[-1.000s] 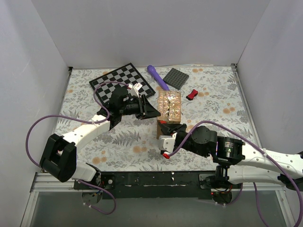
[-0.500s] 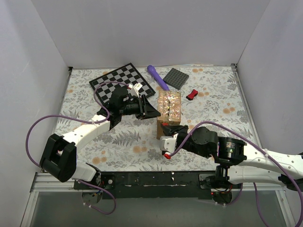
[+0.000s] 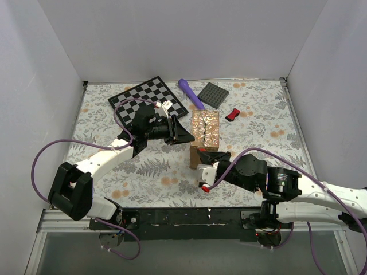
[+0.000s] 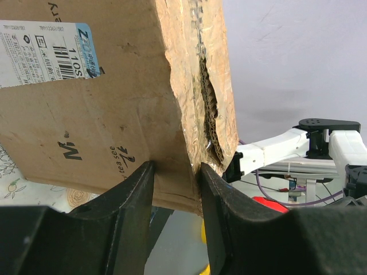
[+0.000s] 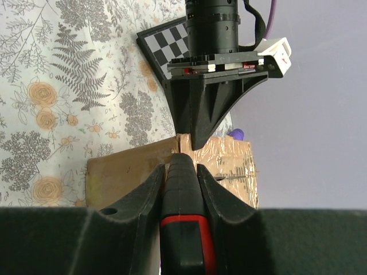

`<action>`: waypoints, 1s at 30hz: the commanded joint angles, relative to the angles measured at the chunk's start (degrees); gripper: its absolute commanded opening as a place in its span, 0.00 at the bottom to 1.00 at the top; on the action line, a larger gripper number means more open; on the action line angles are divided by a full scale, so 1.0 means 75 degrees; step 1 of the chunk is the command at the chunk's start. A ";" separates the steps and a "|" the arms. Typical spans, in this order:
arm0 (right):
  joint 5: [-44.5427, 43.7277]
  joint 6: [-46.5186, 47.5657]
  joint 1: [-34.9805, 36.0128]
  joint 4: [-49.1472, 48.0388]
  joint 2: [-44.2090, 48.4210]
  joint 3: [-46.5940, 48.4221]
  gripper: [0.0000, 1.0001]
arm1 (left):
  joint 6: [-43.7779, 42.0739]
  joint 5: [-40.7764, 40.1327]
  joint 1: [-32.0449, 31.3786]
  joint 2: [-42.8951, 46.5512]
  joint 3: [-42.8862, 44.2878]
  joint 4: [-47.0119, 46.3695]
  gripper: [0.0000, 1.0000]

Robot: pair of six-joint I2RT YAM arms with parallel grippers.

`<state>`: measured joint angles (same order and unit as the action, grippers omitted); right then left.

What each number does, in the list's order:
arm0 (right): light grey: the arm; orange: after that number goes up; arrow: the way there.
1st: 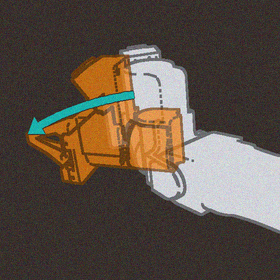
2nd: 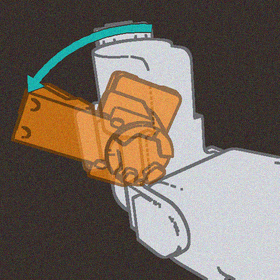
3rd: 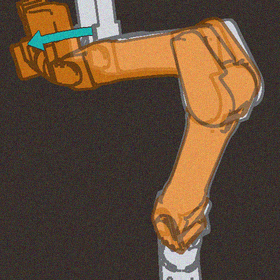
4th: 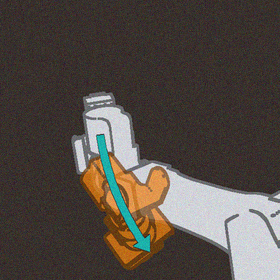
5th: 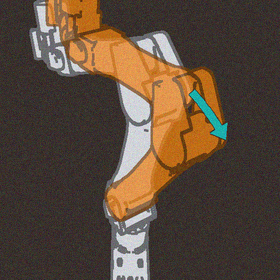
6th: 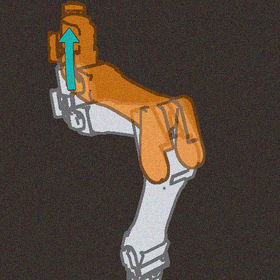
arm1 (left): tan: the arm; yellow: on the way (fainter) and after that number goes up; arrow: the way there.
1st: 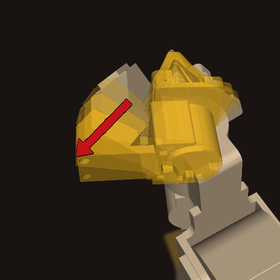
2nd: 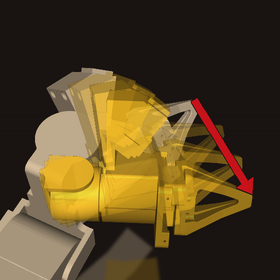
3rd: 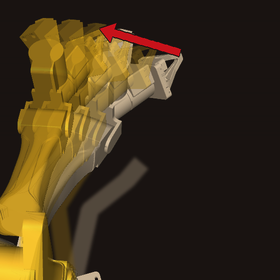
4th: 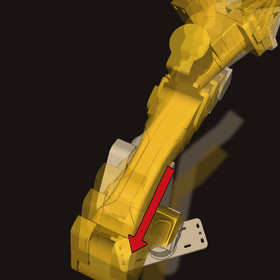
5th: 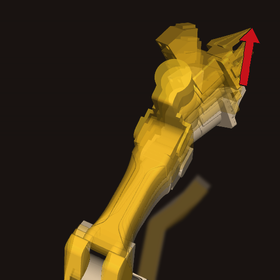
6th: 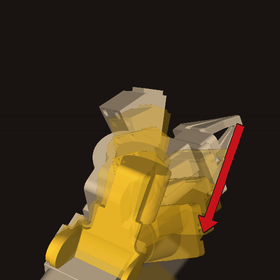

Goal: Unpack the express box
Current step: Cut the express box at the center of the board.

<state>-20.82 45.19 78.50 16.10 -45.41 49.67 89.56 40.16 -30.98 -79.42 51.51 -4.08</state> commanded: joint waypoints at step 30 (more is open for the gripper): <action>-0.0201 0.0279 -0.0048 -0.0741 -0.0203 -0.0142 0.01 | 0.0000 0.0715 -0.0123 0.0077 0.0105 -0.0101 0.00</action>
<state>-20.91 46.94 78.50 12.80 -47.83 49.28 89.58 40.82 -30.98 -79.42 51.51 -4.29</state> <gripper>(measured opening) 0.314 0.345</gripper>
